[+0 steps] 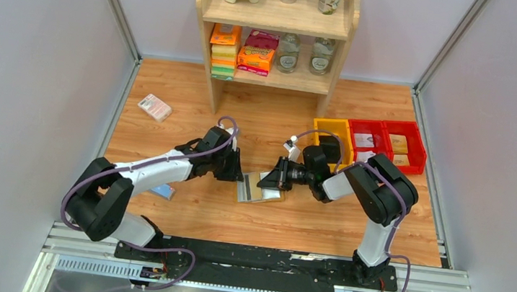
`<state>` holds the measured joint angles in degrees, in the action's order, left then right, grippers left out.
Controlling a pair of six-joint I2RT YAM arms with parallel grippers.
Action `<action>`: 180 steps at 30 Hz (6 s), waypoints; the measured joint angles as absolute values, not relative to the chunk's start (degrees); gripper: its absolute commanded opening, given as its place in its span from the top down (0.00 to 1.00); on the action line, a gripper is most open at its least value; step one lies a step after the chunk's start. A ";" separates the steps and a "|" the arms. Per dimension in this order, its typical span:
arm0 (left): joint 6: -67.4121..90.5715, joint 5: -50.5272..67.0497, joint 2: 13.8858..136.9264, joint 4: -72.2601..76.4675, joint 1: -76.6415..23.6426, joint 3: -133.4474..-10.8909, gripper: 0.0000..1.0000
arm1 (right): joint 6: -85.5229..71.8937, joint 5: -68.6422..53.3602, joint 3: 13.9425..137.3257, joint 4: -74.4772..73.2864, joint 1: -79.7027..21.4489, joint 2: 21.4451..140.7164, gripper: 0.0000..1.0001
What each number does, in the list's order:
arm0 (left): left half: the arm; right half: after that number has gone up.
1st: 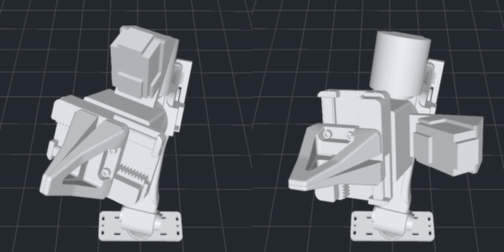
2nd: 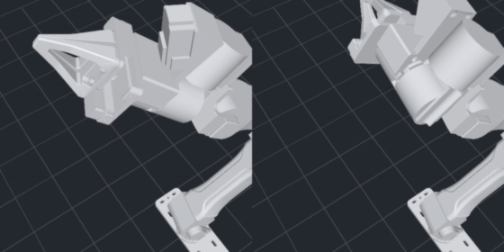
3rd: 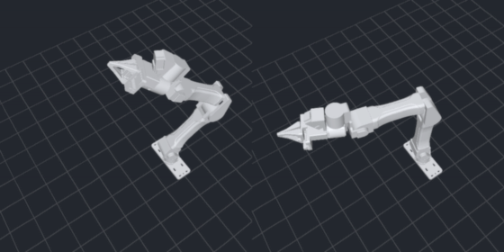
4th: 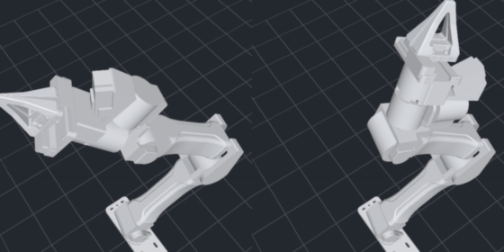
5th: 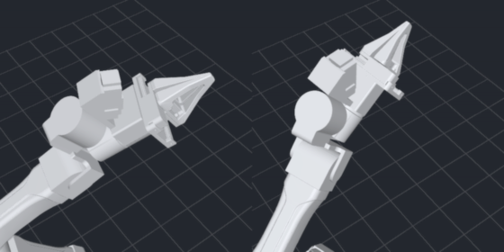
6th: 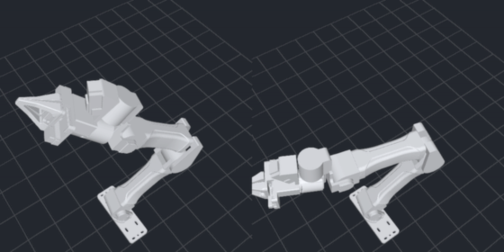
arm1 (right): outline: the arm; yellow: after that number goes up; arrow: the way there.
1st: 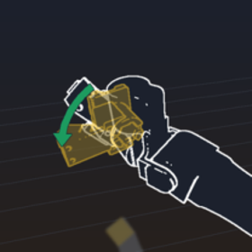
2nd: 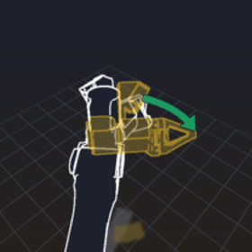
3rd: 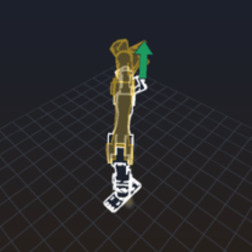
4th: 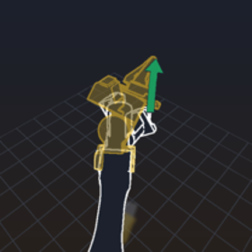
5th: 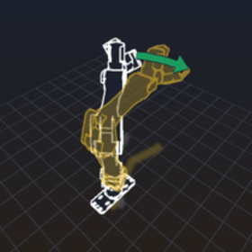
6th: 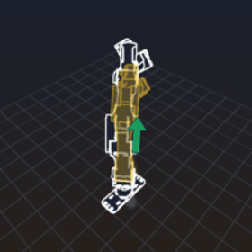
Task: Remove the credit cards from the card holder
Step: Remove the credit card from the card holder.
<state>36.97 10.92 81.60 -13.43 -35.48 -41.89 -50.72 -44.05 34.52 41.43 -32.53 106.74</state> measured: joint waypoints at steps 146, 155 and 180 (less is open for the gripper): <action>32.53 12.16 96.53 -12.97 -41.28 -52.93 0.93 | -42.96 -48.49 35.16 22.79 -25.41 102.56 0.88; 31.31 12.95 96.97 -12.82 -41.28 -53.23 0.94 | -43.22 -48.38 38.28 22.76 -25.87 104.92 0.92; 30.11 9.93 94.87 -12.45 -41.30 -51.77 0.72 | -26.89 -33.15 41.54 -9.98 -25.89 85.52 1.00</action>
